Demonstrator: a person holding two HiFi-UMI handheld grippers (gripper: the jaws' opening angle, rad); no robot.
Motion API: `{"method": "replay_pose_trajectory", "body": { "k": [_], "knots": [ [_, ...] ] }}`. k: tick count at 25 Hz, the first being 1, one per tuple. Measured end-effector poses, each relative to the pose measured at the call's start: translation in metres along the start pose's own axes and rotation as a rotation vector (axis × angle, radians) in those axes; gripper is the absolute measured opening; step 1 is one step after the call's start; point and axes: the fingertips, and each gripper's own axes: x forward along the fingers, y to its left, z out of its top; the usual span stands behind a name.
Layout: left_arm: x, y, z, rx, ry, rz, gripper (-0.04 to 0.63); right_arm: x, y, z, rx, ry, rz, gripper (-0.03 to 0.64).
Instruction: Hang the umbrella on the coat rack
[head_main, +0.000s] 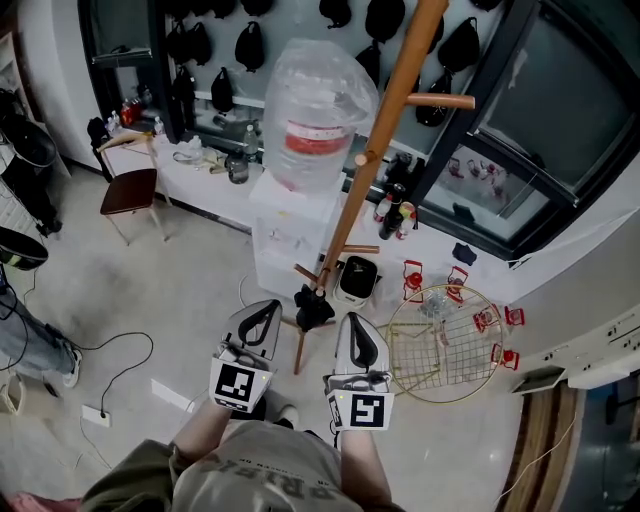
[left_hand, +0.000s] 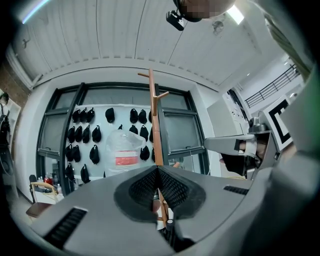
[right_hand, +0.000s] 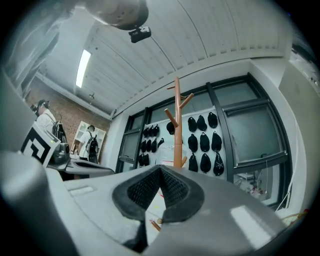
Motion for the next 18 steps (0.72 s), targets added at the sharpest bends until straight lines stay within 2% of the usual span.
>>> {"method": "replay_pose_trajectory", "body": {
  "k": [4, 18],
  "knots": [
    [0.000, 0.001, 0.014, 0.007, -0.058, -0.009, 0.009, 0.000, -0.002, 0.005, -0.019, -0.010, -0.013, -0.002],
    [0.003, -0.001, 0.027, 0.034, -0.089, -0.030, 0.009, 0.002, 0.003, 0.019, -0.080, -0.028, -0.012, -0.002]
  ]
}}
